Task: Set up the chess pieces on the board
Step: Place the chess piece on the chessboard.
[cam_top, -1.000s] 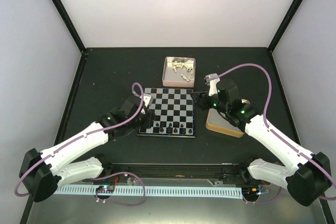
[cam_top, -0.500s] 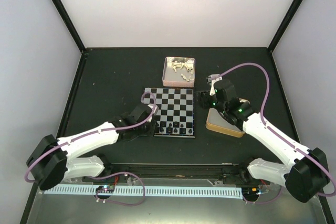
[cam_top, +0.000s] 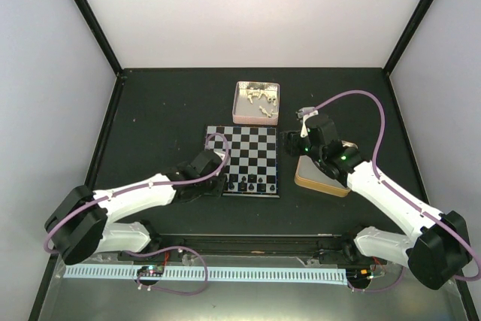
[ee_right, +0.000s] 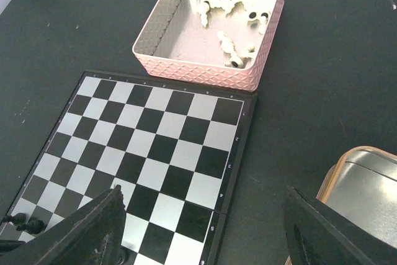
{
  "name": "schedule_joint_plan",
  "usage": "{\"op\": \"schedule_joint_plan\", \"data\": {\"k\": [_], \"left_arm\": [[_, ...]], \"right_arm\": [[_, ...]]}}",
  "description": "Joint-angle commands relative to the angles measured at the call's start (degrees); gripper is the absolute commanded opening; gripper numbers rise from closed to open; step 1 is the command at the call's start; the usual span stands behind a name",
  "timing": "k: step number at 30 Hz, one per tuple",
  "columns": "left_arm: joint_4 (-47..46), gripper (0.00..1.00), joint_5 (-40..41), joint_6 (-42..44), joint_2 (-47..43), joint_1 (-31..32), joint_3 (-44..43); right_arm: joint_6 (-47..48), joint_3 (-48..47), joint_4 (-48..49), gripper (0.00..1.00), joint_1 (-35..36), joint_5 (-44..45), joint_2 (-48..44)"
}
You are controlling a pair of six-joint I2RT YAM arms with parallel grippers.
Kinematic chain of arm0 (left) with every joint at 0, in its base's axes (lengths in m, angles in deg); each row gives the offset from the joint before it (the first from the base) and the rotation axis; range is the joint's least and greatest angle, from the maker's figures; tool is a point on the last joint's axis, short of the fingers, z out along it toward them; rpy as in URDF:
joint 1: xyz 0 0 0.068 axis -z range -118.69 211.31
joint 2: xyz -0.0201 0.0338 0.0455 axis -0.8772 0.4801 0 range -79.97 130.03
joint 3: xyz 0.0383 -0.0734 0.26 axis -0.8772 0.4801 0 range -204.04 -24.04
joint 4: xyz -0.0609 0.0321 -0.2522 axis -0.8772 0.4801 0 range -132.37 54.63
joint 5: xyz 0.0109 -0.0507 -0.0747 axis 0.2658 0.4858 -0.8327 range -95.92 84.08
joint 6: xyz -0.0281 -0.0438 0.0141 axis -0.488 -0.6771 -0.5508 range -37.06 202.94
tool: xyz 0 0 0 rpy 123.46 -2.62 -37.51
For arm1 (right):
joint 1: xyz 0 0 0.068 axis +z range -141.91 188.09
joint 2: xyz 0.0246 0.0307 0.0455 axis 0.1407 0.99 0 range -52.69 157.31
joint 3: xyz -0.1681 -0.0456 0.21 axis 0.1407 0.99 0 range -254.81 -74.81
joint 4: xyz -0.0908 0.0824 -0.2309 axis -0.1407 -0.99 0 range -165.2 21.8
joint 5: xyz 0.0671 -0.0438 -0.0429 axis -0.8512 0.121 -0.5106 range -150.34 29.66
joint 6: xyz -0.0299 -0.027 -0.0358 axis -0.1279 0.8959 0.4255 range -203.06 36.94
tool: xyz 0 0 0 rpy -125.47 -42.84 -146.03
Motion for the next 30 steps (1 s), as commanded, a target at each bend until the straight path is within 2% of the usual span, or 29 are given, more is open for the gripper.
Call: {"op": "schedule_joint_plan", "data": {"k": [1,5,12,18,21,24,27,30], "left_arm": [[-2.4,0.08,1.3,1.1,0.6,0.3,0.8],[-2.3,0.11,1.0,1.2,0.5,0.3,1.1],[-2.7,0.21,-0.9,2.2,-0.2,0.3,2.0],[-1.9,0.24,-1.0,2.3,-1.7,0.4,1.4],[-0.9,0.25,-0.7,2.2,-3.6,0.3,1.0],[0.4,0.26,1.8,1.6,-6.2,0.4,1.0],[1.7,0.33,5.8,-0.2,-9.7,0.3,1.0],[2.5,0.35,8.5,-1.3,-13.2,0.3,0.7]], "right_arm": [[-0.4,0.1,0.2,0.7,-0.4,1.3,0.2],[-0.4,0.1,0.2,0.69,-0.4,1.2,0.2],[-0.7,-0.1,0.2,0.7,-0.4,0.3,0.2],[-1.0,-0.5,0.0,0.7,-0.5,-0.3,-0.4],[-1.7,-0.5,-0.5,0.7,-0.5,1.1,-1.0],[-4.2,-0.4,-2.1,0.69,-0.9,6.0,-2.4],[-7.8,0.2,-5.6,0.7,-3.4,10.8,-3.5],[-12.1,1.6,-9.7,0.68,-9.7,10.4,-3.4]]}}
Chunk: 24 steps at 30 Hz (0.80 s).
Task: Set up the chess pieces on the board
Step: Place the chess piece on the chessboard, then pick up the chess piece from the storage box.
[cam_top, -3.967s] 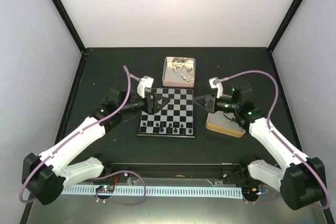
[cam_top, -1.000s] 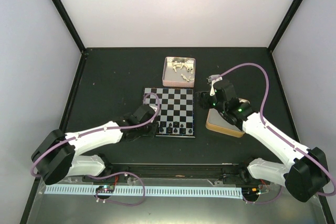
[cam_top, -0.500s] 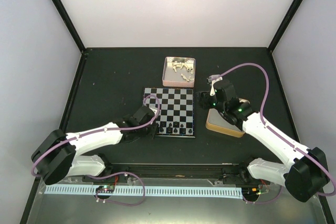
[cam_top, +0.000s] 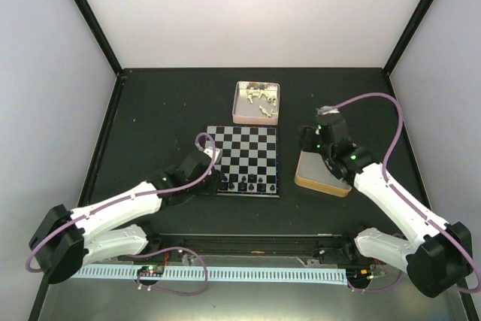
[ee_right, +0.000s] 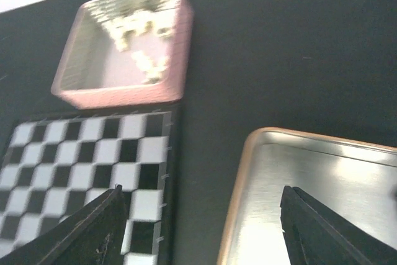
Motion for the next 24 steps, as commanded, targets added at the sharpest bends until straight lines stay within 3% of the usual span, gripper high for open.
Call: {"op": "schedule_joint_plan", "data": {"k": [1,7,16,24], "left_arm": [[1.8,0.37,6.0,-2.1,-5.6,0.3,-1.5],[1.3,0.43,8.0,-1.1,-10.0,0.3,-3.2],[1.4,0.46,6.6,-0.4,-10.0,0.2,-4.8],[1.2,0.46,6.3,0.3,-9.5,0.2,-4.9]], "right_arm": [[-7.4,2.7,-6.6,0.67,-9.1,3.6,-0.5],[-6.5,7.4,-5.7,0.53,-22.7,-7.0,6.3],[-2.3,6.0,-7.2,0.51,-23.4,-4.6,18.5],[-0.1,5.6,-10.0,0.54,-23.3,-1.8,21.7]]}}
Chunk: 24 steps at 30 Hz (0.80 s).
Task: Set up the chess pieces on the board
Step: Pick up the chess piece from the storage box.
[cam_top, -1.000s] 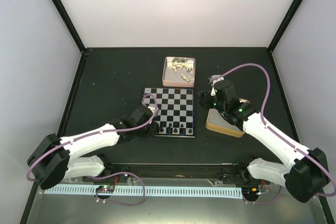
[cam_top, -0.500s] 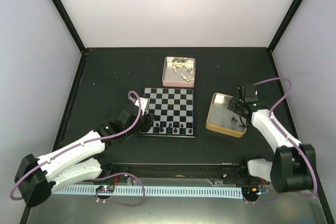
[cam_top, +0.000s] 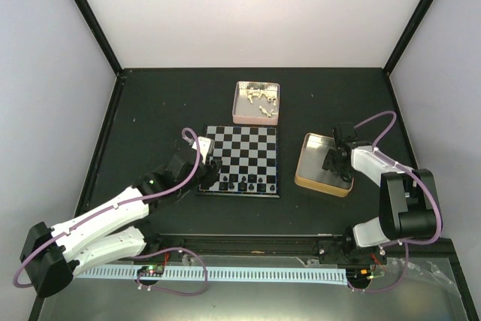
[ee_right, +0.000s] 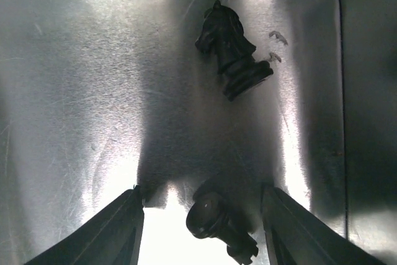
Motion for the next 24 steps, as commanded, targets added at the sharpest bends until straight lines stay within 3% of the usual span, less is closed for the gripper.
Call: {"op": "schedule_joint_plan", "data": {"k": [1,7,15,19,24], "left_arm": [[0.1,0.46,0.1,0.9,0.4,0.2,-2.3],[-0.2,0.46,-0.3,1.2,0.8,0.2,-2.5],[0.1,0.46,-0.3,1.2,0.5,0.2,-2.5],[0.3,0.47,-0.1,1.3,-0.1,0.2,-2.6],[0.2,0.47,-0.2,1.0,-0.7,0.2,-2.4]], "right_arm": [[1.9,-0.9,-2.3,0.54,-0.3,1.8,0.8],[2.3,0.2,-2.9,0.55,-0.3,2.3,0.5],[1.3,0.2,-1.1,0.31,-0.3,2.9,1.7],[0.6,0.0,0.6,0.13,-0.3,1.4,2.7],[-1.9,0.4,3.0,0.08,-0.3,-0.2,-0.1]]}}
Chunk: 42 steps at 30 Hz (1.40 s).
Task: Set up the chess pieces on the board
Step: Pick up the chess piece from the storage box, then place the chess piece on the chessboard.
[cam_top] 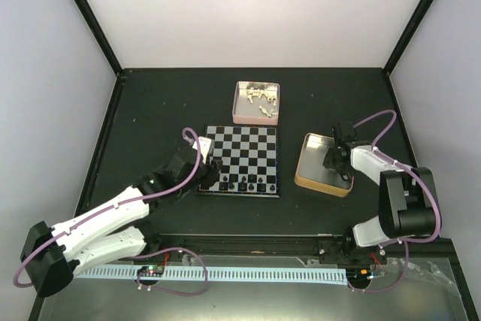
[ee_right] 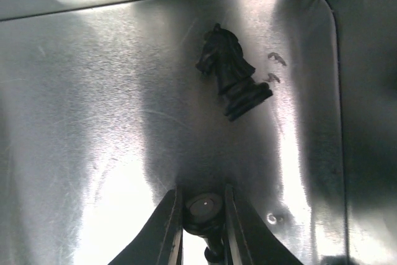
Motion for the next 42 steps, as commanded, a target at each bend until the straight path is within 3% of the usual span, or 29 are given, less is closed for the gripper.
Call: {"op": "schedule_joint_plan", "data": {"k": [1,7,11,13,22,29,32,38,42], "left_arm": [[0.1,0.47,-0.2,0.6,-1.1,0.2,-2.4],[-2.9,0.53,-1.3,0.5,-1.9,0.2,-2.5],[-8.4,0.58,-3.7,0.5,-2.2,0.2,-1.9],[-12.1,0.61,-5.6,0.8,-1.8,0.2,-1.6],[-26.2,0.72,-13.5,1.7,3.8,0.3,-1.5],[-37.4,0.89,-17.0,0.4,7.5,0.3,0.2],[-39.1,0.87,-18.4,-1.1,11.4,0.2,-1.8],[-40.8,0.66,-25.5,-8.5,20.1,0.2,-6.2],[-44.9,0.64,-26.1,-10.3,20.5,0.2,-5.0]], "right_arm": [[-2.9,0.9,2.3,0.07,-0.2,-2.1,-2.4],[-9.8,1.8,7.4,0.08,-0.3,-12.3,-13.9],[-22.7,4.7,16.5,0.1,0.7,-27.4,-19.1],[-30.5,6.7,21.8,0.1,3.2,-30.9,-20.5],[-55.8,8.8,34.1,0.11,15.5,-33.0,-22.6],[-70.5,12.2,49.3,0.12,19.8,-36.2,-20.6],[-74.1,12.1,53.5,0.12,22.2,-36.8,-19.3],[-78.5,11.4,60.1,0.12,24.6,-36.7,-16.3],[-78.4,10.0,60.4,0.12,25.3,-37.2,-15.0]]}}
